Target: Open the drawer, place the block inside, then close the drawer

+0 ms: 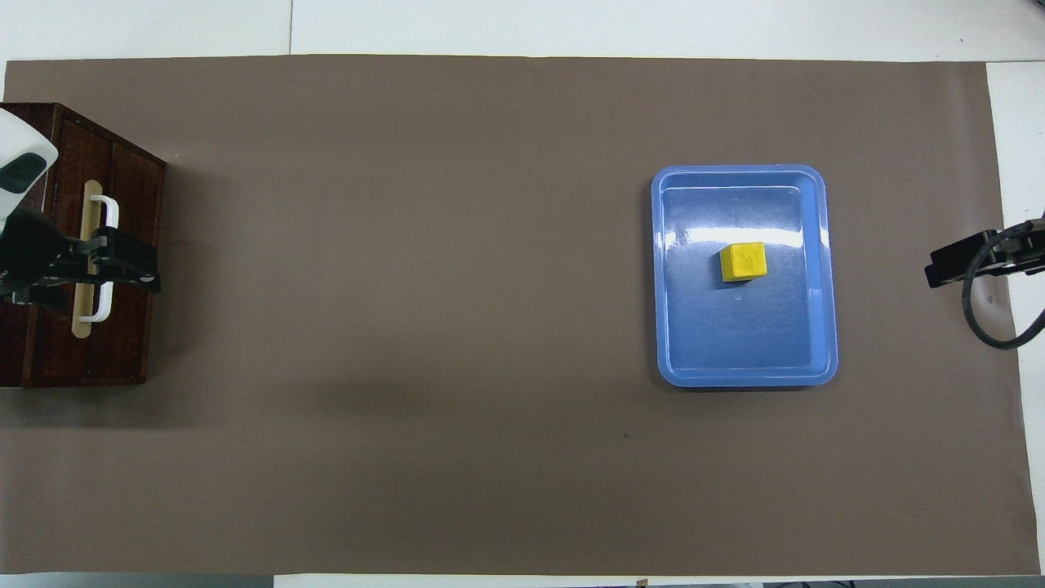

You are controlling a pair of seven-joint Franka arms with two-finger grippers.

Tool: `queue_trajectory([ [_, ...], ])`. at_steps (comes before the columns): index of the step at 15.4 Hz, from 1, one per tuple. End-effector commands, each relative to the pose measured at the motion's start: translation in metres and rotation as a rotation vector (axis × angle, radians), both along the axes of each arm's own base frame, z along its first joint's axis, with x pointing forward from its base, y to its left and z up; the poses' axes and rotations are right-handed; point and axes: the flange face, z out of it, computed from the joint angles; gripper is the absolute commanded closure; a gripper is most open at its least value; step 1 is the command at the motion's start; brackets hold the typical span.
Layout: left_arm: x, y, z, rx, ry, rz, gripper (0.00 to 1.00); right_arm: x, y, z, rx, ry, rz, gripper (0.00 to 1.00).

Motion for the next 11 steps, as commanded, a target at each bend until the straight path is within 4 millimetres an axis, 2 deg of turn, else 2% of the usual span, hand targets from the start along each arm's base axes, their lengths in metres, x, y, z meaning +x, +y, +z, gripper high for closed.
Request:
queue_trajectory([
  [1,-0.0041,0.0031,0.0060,0.016,-0.001,0.003,0.00,-0.0017,-0.0045,0.0059,-0.018,-0.016,0.029,0.00],
  [11,-0.0039,0.0031,0.0061,0.016,-0.002,0.003,0.00,-0.0036,-0.0059,0.0026,-0.012,-0.008,0.011,0.00],
])
